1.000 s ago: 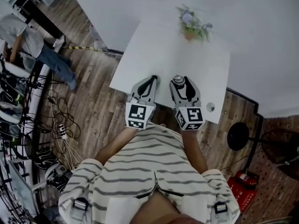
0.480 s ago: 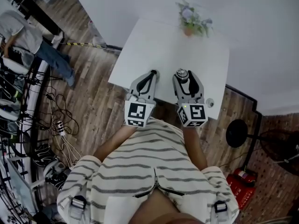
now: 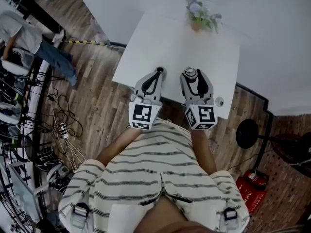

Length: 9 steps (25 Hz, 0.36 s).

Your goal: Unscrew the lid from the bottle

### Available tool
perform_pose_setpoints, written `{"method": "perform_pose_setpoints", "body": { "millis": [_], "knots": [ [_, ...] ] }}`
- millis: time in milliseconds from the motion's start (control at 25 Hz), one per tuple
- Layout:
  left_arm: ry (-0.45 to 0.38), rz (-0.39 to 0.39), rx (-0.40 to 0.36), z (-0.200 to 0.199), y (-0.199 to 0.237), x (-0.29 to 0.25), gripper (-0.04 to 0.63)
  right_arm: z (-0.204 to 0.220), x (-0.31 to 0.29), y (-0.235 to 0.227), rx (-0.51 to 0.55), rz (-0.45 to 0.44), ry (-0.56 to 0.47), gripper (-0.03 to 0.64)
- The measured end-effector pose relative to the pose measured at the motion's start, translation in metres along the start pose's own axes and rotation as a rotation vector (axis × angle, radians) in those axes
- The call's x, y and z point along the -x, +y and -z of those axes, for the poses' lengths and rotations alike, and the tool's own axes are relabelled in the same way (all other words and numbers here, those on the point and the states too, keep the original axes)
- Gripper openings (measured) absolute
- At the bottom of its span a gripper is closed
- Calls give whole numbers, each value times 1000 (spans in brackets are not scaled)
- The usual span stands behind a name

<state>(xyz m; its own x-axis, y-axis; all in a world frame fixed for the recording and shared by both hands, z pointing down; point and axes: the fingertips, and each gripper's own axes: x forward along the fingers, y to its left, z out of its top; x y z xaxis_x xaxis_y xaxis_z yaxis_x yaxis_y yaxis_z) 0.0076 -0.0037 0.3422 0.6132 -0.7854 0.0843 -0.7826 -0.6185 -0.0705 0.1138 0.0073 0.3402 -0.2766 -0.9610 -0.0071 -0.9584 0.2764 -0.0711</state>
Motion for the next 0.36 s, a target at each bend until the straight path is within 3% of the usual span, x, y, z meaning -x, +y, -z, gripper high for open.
{"method": "perform_pose_setpoints", "body": {
  "millis": [360],
  "knots": [
    [3, -12, 16, 2, 3, 6, -2, 1, 5, 1, 1, 8, 1, 252]
  ]
}}
